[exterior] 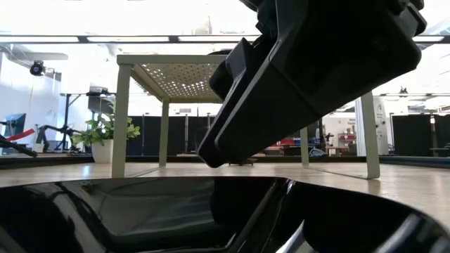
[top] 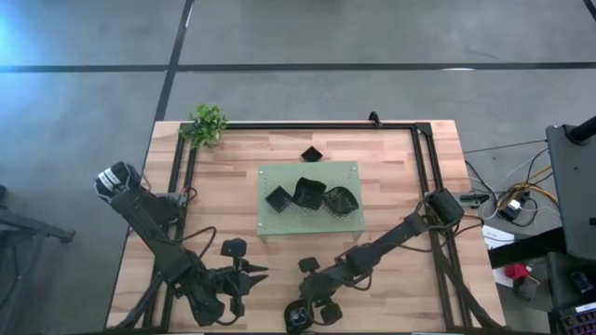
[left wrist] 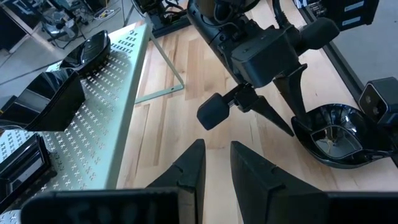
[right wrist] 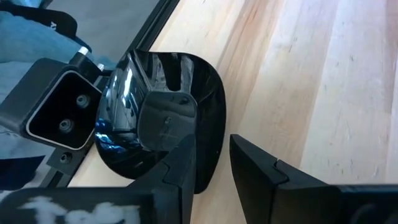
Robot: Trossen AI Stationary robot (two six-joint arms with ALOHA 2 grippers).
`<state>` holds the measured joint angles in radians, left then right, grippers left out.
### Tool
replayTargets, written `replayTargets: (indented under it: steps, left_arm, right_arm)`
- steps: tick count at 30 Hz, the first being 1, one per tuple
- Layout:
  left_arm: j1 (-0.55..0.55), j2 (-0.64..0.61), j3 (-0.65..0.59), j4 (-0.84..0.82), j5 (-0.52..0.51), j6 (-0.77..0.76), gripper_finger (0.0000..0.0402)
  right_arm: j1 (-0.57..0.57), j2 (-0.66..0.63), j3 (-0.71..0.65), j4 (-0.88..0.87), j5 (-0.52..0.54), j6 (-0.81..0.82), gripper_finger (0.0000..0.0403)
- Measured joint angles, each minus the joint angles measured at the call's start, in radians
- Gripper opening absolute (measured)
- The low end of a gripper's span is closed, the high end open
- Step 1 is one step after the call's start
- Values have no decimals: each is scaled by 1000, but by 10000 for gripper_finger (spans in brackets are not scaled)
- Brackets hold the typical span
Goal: Pick & Place Mini shaped plates
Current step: Stack the leaf shaped plate on top of the leaf shaped plates on the shelf
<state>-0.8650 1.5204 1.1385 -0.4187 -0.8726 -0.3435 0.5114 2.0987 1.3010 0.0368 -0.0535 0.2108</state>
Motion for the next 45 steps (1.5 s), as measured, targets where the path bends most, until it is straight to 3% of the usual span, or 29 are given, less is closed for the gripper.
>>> replayTargets:
  steps: [34,41,45]
  left_arm:
    - [-2,0,0,8,24,-20,71]
    - [-2,0,2,8,24,-20,71]
    - [-2,0,2,8,23,-20,71]
  right_arm:
    - [-1,0,-43,5,-11,52,91]
    - [-1,0,-47,5,-10,52,22]
    - [-2,0,-47,5,-7,52,9]
